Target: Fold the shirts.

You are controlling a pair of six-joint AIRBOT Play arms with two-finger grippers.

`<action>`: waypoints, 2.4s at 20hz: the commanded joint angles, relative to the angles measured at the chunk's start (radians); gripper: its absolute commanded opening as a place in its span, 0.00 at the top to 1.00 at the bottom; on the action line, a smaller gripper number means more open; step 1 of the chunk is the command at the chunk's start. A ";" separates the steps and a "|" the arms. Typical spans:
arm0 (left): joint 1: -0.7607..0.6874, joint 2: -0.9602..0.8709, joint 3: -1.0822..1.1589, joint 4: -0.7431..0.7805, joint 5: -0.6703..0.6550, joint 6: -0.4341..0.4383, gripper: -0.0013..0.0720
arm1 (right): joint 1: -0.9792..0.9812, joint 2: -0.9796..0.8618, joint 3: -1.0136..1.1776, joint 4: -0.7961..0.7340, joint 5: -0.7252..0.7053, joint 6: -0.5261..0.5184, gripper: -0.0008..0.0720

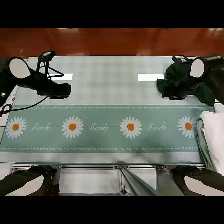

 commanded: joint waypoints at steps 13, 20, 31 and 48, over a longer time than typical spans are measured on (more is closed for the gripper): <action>0.000 -0.001 0.000 0.000 0.000 0.000 0.85 | 0.001 -0.001 0.001 0.000 0.000 0.000 0.96; 0.001 -0.027 0.000 0.000 0.042 0.000 0.85 | 0.001 -0.001 0.001 -0.017 -0.346 -0.006 0.96; 0.003 -0.048 0.000 0.030 -0.106 0.064 0.85 | -0.417 -0.230 0.174 -0.108 -0.545 0.014 0.43; 0.003 0.066 -0.167 0.162 -0.278 -0.046 0.29 | -0.491 -0.596 0.455 0.091 -0.300 -0.225 0.96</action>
